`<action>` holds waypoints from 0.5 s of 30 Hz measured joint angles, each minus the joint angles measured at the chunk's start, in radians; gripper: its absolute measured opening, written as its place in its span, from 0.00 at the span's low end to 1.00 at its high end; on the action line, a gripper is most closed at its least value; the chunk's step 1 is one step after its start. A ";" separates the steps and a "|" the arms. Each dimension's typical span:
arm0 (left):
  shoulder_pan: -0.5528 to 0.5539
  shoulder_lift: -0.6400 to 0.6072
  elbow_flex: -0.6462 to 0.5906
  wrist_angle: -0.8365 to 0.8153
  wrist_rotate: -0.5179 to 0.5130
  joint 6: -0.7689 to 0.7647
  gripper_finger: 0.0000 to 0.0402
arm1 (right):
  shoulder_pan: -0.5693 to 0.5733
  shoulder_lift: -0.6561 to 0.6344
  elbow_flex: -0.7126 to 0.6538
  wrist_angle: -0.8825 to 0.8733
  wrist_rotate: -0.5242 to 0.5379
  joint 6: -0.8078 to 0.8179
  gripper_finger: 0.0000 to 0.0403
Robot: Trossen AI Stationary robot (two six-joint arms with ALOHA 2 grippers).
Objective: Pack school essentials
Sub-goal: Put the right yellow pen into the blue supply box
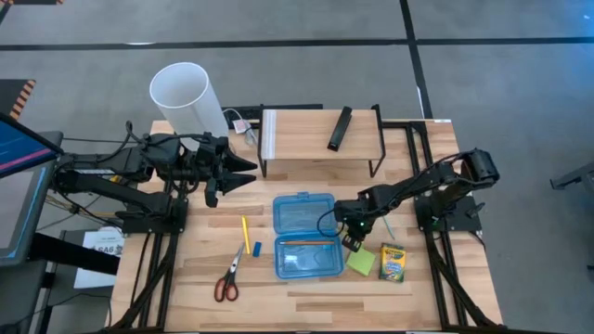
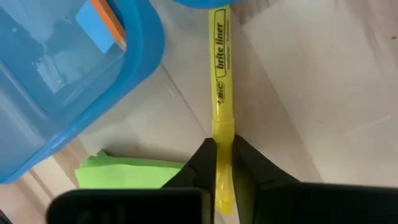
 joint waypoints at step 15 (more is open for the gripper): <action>0.000 -0.032 0.001 0.001 -0.001 -0.016 0.44 | -0.032 -0.038 -0.005 -0.144 0.022 -0.058 0.06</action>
